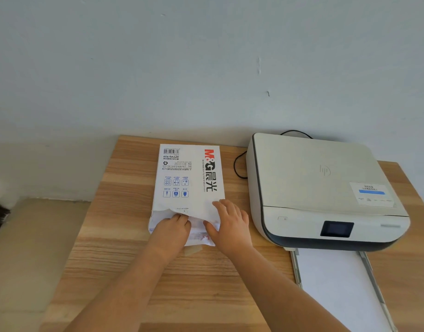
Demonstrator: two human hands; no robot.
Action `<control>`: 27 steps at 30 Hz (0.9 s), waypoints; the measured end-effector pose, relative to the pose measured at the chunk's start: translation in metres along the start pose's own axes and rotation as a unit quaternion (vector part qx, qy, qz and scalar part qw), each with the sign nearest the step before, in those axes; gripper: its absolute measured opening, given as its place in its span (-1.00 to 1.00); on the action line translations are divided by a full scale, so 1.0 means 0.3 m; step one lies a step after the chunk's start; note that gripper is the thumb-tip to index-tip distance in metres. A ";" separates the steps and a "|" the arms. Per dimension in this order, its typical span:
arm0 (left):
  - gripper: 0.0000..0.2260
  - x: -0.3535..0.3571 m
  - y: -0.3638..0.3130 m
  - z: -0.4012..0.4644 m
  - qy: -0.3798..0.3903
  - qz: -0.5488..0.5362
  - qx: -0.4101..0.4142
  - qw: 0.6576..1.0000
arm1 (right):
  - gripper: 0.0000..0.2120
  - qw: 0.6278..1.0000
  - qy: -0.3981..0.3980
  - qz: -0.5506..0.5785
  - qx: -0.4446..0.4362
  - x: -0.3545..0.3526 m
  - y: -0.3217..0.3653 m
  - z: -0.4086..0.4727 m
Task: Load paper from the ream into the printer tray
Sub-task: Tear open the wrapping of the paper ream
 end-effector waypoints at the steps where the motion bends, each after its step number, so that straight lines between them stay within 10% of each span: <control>1: -0.63 -0.003 -0.003 -0.003 -0.006 0.002 0.001 1.000 | -0.47 1.000 0.003 -0.002 0.000 0.001 -0.001 -0.001; 27: -0.62 -0.010 -0.065 -0.142 -0.068 -0.024 -0.027 0.997 | -0.37 0.997 0.077 -0.015 0.011 -0.014 -0.012 -0.072</control>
Point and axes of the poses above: each hand's wrist, its own z-axis towards the middle knuckle, its own x-axis out of the palm, y = z × x, the point moved 7 cm from there along z, towards the middle knuckle, and after that the axes turned 5 degrees about z, right-handed, at the moved point
